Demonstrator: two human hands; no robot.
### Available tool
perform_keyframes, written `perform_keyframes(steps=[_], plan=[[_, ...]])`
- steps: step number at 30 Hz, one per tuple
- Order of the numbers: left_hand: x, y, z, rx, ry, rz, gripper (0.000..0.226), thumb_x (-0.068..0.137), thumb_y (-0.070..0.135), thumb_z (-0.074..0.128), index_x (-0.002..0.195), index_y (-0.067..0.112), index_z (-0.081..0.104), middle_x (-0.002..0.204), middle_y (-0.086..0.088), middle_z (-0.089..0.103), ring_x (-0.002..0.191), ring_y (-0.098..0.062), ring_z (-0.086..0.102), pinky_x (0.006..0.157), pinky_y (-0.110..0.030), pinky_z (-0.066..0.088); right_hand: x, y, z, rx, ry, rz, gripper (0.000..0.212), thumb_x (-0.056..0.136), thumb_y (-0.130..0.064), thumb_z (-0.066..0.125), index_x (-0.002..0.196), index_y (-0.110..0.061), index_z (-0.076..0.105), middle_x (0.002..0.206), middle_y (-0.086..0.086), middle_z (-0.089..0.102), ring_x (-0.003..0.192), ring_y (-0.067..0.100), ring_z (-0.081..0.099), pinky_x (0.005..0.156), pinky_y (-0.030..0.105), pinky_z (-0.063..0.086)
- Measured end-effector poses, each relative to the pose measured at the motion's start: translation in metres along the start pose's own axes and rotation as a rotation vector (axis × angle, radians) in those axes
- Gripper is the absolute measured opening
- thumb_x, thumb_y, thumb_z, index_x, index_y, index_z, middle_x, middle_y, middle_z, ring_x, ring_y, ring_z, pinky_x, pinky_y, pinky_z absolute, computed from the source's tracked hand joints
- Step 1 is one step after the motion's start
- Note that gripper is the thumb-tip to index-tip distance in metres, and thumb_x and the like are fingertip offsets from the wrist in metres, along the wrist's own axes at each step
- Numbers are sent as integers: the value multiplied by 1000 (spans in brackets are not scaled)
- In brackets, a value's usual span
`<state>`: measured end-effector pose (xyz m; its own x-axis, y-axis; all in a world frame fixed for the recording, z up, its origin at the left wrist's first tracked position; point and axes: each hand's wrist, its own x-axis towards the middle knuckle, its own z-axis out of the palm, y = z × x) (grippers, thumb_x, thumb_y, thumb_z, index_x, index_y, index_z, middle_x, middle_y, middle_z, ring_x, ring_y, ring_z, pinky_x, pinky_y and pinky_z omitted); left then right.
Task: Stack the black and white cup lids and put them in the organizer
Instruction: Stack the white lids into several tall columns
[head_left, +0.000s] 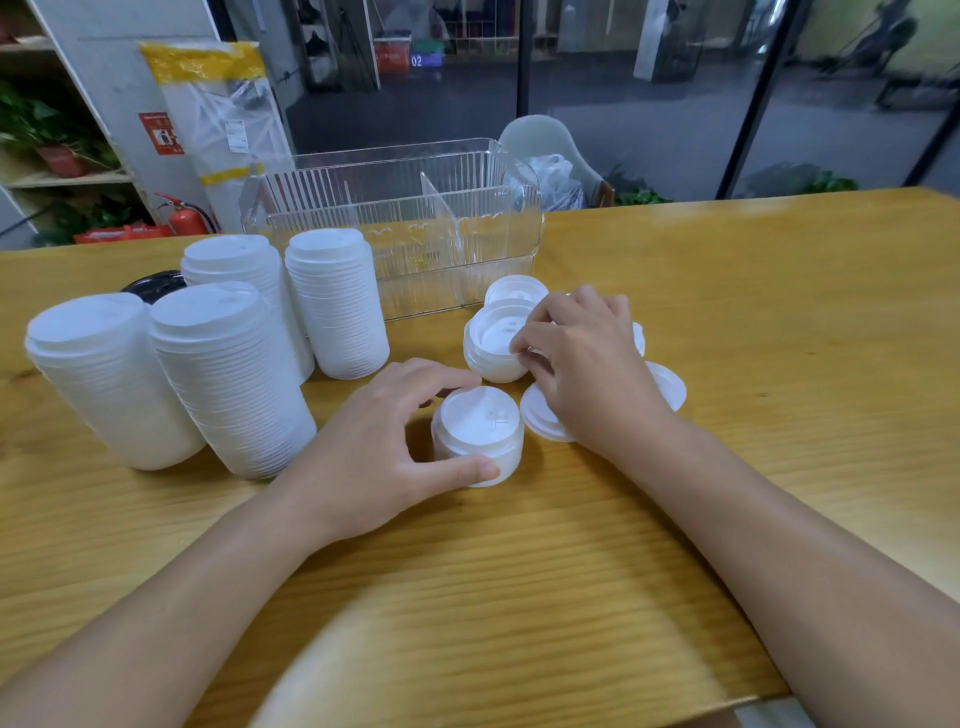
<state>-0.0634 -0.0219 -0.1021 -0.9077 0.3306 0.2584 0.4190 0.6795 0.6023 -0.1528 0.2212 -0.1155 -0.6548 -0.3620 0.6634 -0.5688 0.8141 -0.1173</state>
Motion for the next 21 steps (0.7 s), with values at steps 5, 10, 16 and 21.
perform_keyframes(steps=[5, 10, 16, 21], plan=[[0, 1, 1, -46, 8, -23, 66, 78, 60, 93, 137, 43, 67, 132, 23, 67, 130, -4, 62, 109, -33, 52, 3, -3, -3, 13, -2, 30, 8, 95, -15, 77, 88, -18, 76, 95, -3, 64, 90, 29, 53, 83, 42, 29], [-1, 3, 2, -127, -17, -41, 62, 80, 48, 96, 134, 44, 67, 131, 24, 71, 128, -6, 66, 112, -39, 54, 0, -2, -7, 71, 13, 42, 9, 92, -15, 79, 93, -23, 74, 100, -8, 66, 92, 24, 53, 84, 34, 23], [-1, 1, 1, -165, -4, -51, 75, 79, 56, 93, 146, 43, 62, 139, 28, 68, 135, 2, 62, 117, -34, 51, -2, -4, -30, 373, 42, 171, 9, 106, -28, 69, 99, -25, 72, 93, -14, 71, 87, 14, 59, 87, 35, 38], [3, 3, 0, -273, 237, -7, 68, 96, 40, 83, 158, 36, 54, 147, 18, 64, 136, -9, 64, 111, -39, 56, 2, -13, -47, 836, 67, 349, 15, 110, -17, 63, 108, -16, 78, 95, 4, 77, 88, 20, 69, 76, 35, 54]])
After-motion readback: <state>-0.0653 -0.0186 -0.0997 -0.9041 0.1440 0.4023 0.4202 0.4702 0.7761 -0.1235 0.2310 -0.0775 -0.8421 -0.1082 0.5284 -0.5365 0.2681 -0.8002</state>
